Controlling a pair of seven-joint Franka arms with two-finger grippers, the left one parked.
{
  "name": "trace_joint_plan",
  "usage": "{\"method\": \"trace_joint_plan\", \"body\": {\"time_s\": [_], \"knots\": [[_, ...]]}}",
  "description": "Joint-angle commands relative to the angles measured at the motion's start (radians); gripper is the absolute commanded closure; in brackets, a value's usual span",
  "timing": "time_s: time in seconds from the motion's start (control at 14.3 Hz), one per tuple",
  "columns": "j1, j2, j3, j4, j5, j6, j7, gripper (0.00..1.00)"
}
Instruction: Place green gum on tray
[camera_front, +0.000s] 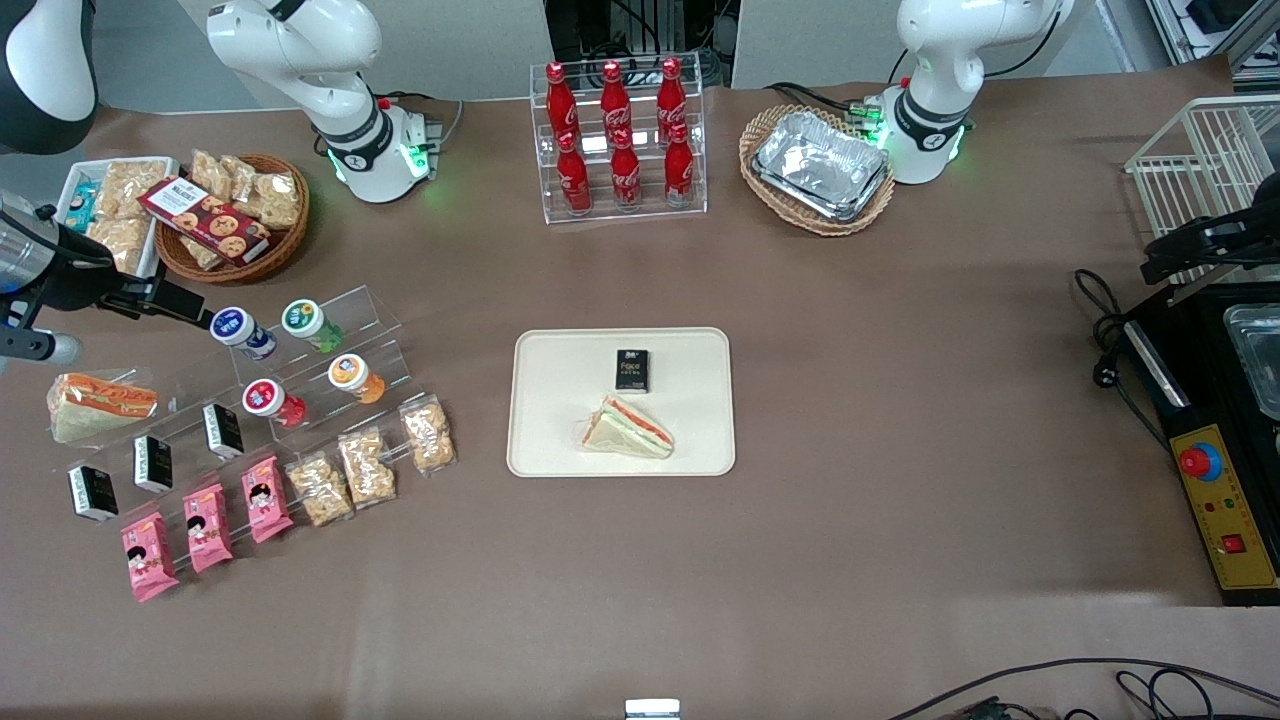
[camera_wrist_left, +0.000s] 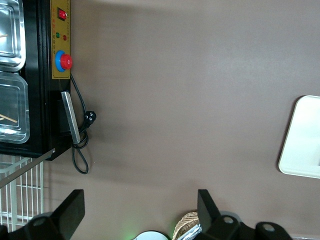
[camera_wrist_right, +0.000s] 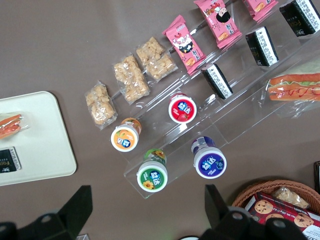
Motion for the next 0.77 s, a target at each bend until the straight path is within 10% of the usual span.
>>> {"method": "trace_joint_plan", "body": {"time_s": [0.0,0.7], "knots": [[0.001,0.008,0.0,0.023,0.024,0.001,0.008,0.0],[0.007,-0.032,0.005,-0.037,0.026,-0.012,-0.007,0.0]]}}
